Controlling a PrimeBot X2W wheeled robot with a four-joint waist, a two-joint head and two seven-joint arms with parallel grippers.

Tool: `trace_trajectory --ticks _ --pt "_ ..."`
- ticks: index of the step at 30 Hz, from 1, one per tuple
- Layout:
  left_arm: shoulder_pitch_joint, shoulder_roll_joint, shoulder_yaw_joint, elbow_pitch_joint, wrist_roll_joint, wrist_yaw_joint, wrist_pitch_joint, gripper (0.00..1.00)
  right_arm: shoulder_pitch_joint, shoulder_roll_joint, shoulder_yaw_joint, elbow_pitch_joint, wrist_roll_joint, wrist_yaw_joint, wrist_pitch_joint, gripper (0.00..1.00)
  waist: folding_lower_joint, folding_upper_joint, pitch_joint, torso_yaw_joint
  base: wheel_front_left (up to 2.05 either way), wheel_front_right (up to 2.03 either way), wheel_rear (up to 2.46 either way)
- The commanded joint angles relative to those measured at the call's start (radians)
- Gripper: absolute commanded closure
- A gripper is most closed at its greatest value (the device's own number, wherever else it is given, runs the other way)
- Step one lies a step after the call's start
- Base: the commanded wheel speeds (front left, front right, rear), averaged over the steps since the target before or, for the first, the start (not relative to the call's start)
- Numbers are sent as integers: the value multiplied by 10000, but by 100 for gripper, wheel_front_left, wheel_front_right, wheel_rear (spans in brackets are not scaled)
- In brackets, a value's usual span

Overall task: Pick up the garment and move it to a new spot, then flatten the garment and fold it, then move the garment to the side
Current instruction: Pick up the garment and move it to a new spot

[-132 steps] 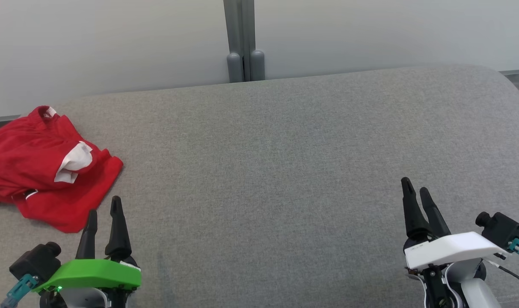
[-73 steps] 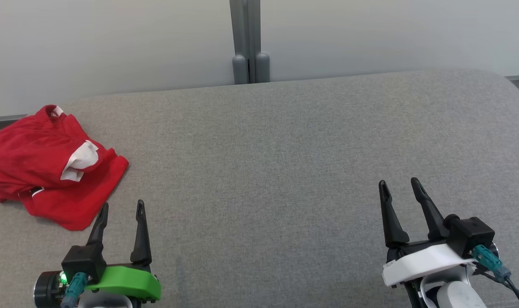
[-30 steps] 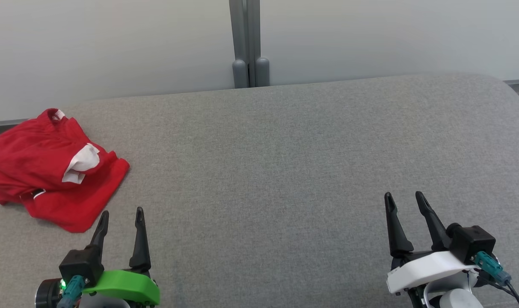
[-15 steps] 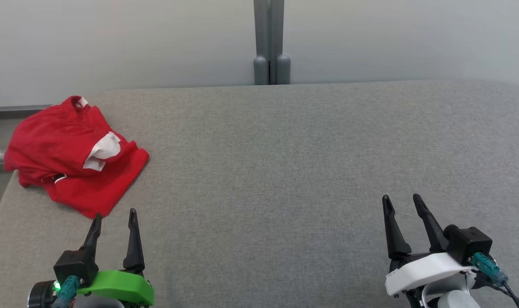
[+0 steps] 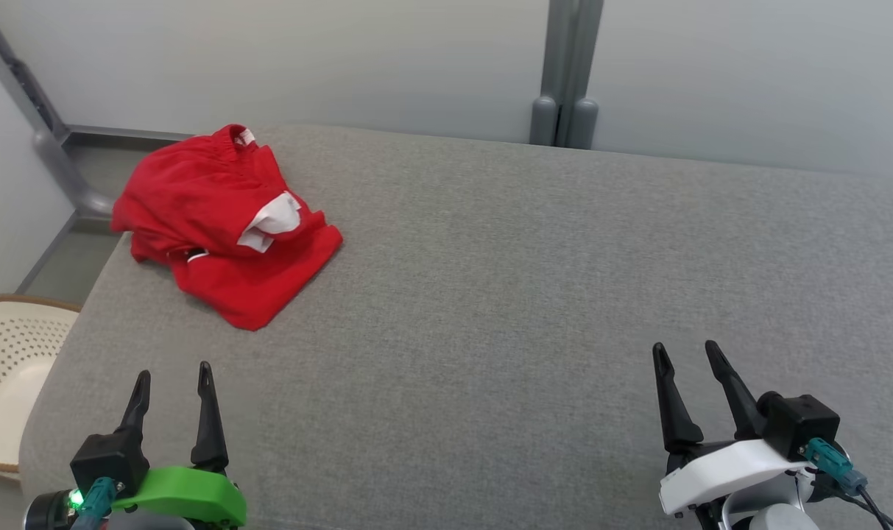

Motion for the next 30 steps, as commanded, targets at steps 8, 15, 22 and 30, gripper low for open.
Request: trace_trajectory --ticks 8,15,22,30 --pt "216 156 -22 -118 -27 170 155 0 75 -35 32 89 123 6 -34 0 0 0 -45 1333 0 0 0" --pt "257 303 56 -116 -136 216 184 0 84 -36 120 132 205 6 -34 0 0 0 -113 2047 0 0 0" --pt "349 401 98 -204 -205 292 232 0 92 -36 172 167 257 6 -35 0 0 0 -205 2322 0 0 0" --pt "384 391 102 -234 -298 388 185 0 66 -36 242 200 222 7 -35 0 0 0 -188 2288 0 0 0"
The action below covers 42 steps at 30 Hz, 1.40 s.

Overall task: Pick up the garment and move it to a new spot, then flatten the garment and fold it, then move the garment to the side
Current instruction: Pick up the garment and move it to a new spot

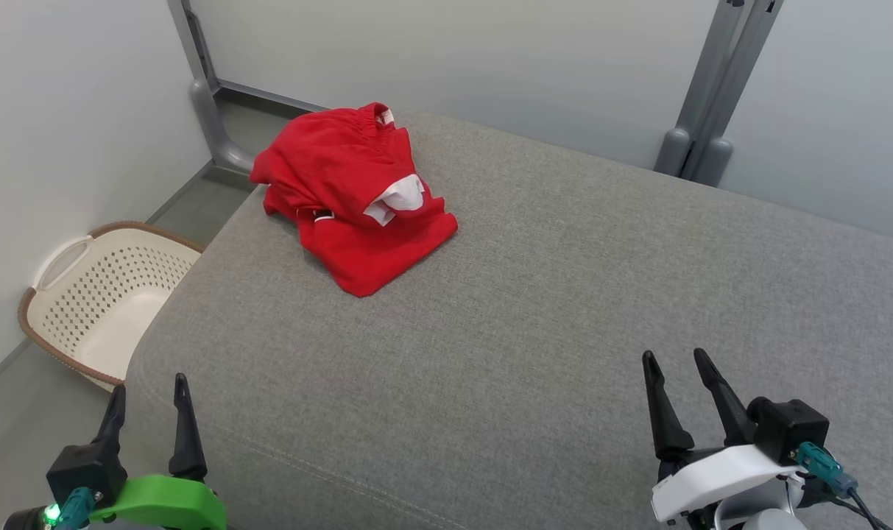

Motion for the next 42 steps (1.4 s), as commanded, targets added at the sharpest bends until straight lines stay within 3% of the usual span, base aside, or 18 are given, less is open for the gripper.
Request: trace_trajectory --ticks 1,9,25,35,42 --pt "29 -9 100 -66 -102 74 -69 0 2 -41 8 20 -62 5 -34 0 0 0 70 -89 0 0 0" --pt "-927 216 354 -86 -398 20 -216 0 -336 -40 -175 -103 -527 5 -34 0 0 0 834 -931 0 0 0" --pt "-5573 1251 834 1120 -1046 -568 -242 0 -1466 -474 -1092 -1279 -1624 5 290 0 0 0 3998 -3245 0 0 0" --pt "-7436 1894 686 3015 -1358 -1083 510 0 -1621 -847 -1737 -2202 -1765 5 553 0 0 0 5266 -3765 0 0 0" --pt "-7471 2047 658 4284 -1674 -977 1917 0 -1529 -825 -1798 -2311 -1763 5 542 0 0 0 5273 -3881 0 0 0"
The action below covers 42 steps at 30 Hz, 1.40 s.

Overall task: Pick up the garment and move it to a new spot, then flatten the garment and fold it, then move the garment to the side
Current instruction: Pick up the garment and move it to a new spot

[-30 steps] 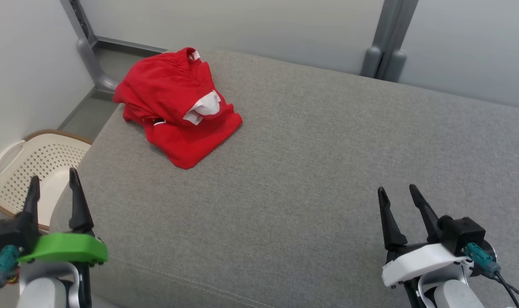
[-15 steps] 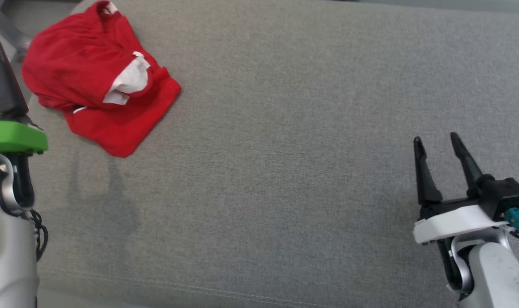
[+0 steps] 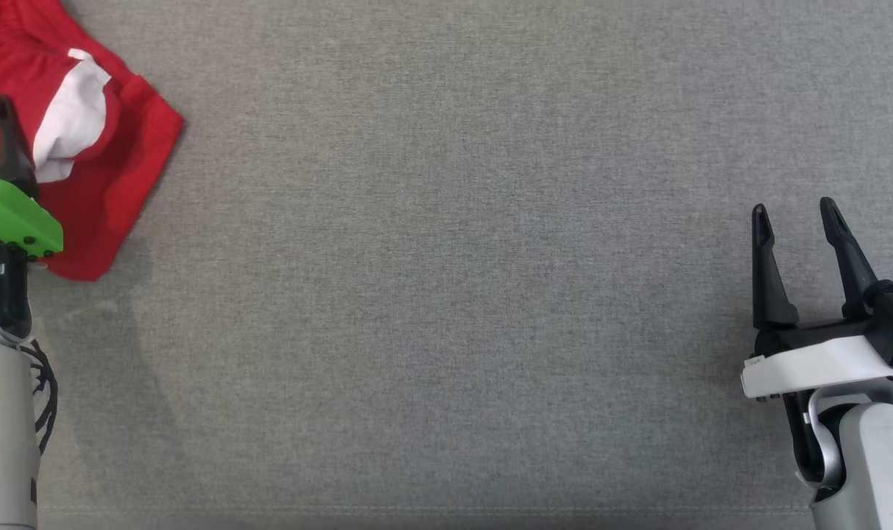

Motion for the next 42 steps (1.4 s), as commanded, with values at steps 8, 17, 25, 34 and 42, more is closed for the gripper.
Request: trace_trajectory --ticks 8,17,25,34,42 --pt "-165 155 -138 1257 -238 -11 1108 59 -94 7 73 -117 -67 5 78 0 -1 0 93 -284 0 0 0" --pt "-384 288 -191 1602 -103 -13 103 100 121 104 138 142 43 5 -28 0 -1 0 -510 -290 0 0 0" --pt "-457 607 -154 907 153 87 -1289 100 251 326 363 578 168 5 -180 0 -1 0 -1337 -277 0 0 0" --pt "-801 836 -560 -1269 464 141 -1333 100 325 548 454 1150 391 5 -427 0 -1 0 -2117 -634 0 0 0" --pt "-1373 680 -1265 -3641 677 27 -403 100 281 719 532 1577 553 5 -565 0 -1 0 -2553 -1531 0 0 0"
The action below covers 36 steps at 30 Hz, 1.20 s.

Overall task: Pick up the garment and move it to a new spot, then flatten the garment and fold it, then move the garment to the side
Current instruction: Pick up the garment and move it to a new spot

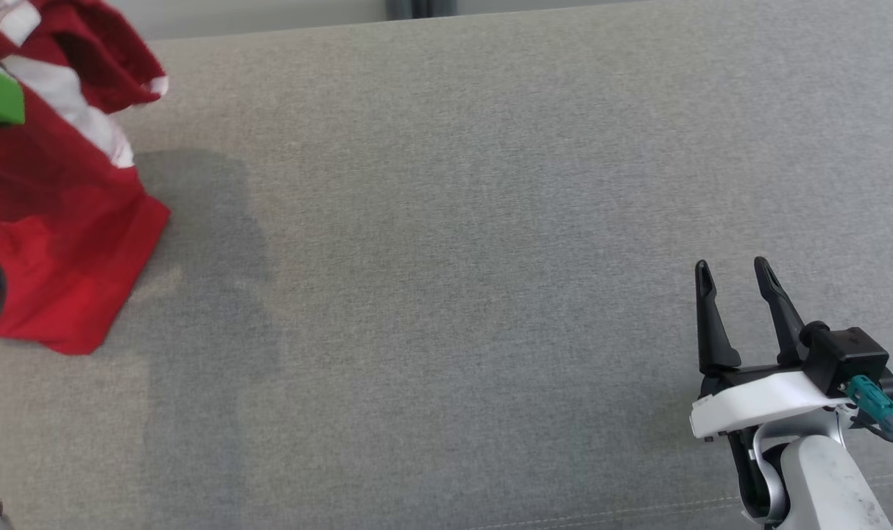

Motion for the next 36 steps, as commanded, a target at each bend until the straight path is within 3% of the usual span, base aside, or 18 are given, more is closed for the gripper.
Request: trace_trajectory --ticks 1,8,14,22,32,33,34,36 --pt "-220 -108 -166 -338 129 -39 155 100 23 14 10 81 60 5 -71 0 0 0 -293 -593 0 0 0" --pt "-743 -828 -1194 -1619 200 -112 927 100 -64 74 64 129 248 5 -88 0 0 0 -293 -1635 0 0 0" --pt "-805 -1687 -2151 -1608 142 -193 1152 100 -116 86 129 47 613 5 -87 0 0 0 -74 -2338 0 0 0" --pt "517 -2627 -3124 -161 5 -214 617 100 -164 90 257 -17 979 5 -86 0 0 0 226 -2716 0 0 0" --pt "2289 -3249 -4158 2100 -260 -360 -303 100 -159 85 334 134 918 5 -87 0 0 0 103 -2389 0 0 0" --pt "2350 -3288 -4245 2217 -257 -373 -398 54 -147 82 337 148 887 5 -87 0 0 0 53 -2327 0 0 0" --pt "2384 -3334 -4337 2316 -259 -383 -556 0 -123 84 341 160 846 5 -87 0 0 0 -24 -2243 0 0 0" --pt "2398 -3408 -4433 2408 -314 -395 -852 0 -50 84 337 185 780 5 -87 0 0 0 -183 -2063 0 0 0"
